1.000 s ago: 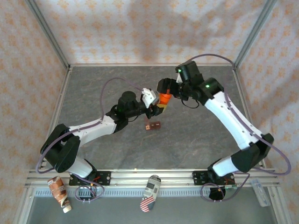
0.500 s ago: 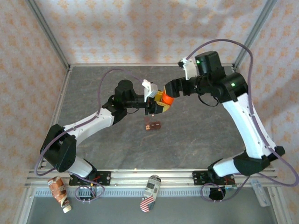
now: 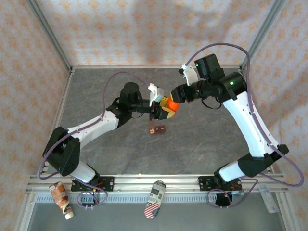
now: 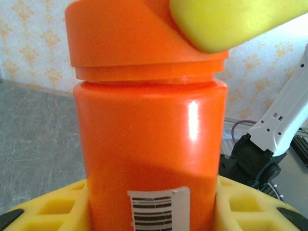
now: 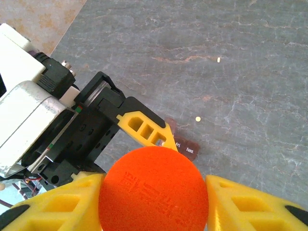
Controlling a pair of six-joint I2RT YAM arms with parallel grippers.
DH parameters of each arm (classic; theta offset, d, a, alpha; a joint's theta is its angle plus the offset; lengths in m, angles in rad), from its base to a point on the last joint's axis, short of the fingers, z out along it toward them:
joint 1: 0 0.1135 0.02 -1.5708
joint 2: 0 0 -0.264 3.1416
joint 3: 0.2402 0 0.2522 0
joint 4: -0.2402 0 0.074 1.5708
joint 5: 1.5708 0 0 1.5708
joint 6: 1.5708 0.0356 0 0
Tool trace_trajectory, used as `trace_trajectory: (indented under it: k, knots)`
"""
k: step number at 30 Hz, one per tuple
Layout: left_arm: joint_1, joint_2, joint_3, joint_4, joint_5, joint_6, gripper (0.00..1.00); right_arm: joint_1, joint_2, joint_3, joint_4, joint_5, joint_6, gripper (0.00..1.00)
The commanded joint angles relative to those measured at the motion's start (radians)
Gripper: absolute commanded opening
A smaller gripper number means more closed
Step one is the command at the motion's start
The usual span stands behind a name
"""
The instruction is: Sort the pills into containers
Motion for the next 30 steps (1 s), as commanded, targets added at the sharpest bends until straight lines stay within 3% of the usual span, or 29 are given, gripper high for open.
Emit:
trace_trajectory:
  k: [1, 7, 11, 16, 18, 23, 26, 30]
  knots:
    - [-0.001, -0.013, 0.019, 0.073, -0.034, -0.010, 0.00, 0.001, -0.031, -0.081, 0.041, -0.011, 0.070, 0.48]
    - [-0.024, -0.038, -0.019, 0.127, -0.193, 0.034, 0.00, 0.049, -0.046, -0.217, 0.189, 0.137, 0.342, 0.42]
    - [-0.090, -0.060, -0.052, 0.128, -0.387, 0.146, 0.00, 0.120, 0.000, -0.260, 0.273, 0.247, 0.515, 0.43]
    - [-0.186, -0.052, -0.130, 0.268, -0.667, 0.237, 0.00, 0.173, 0.047, -0.314, 0.384, 0.340, 0.679, 0.42]
    - [-0.201, -0.040, -0.142, 0.303, -0.722, 0.235, 0.00, 0.174, 0.056, -0.327, 0.416, 0.351, 0.720, 0.42]
    - [-0.194, -0.015, -0.139, 0.299, -0.705, 0.221, 0.00, 0.156, 0.064, -0.262, 0.396, 0.377, 0.702, 0.49]
    - [-0.164, -0.019, -0.138, 0.304, -0.644, 0.185, 0.00, 0.112, 0.033, -0.194, 0.353, 0.348, 0.653, 0.67]
    - [-0.107, -0.032, -0.140, 0.337, -0.515, 0.109, 0.00, 0.042, -0.087, -0.175, 0.365, 0.293, 0.595, 0.82]
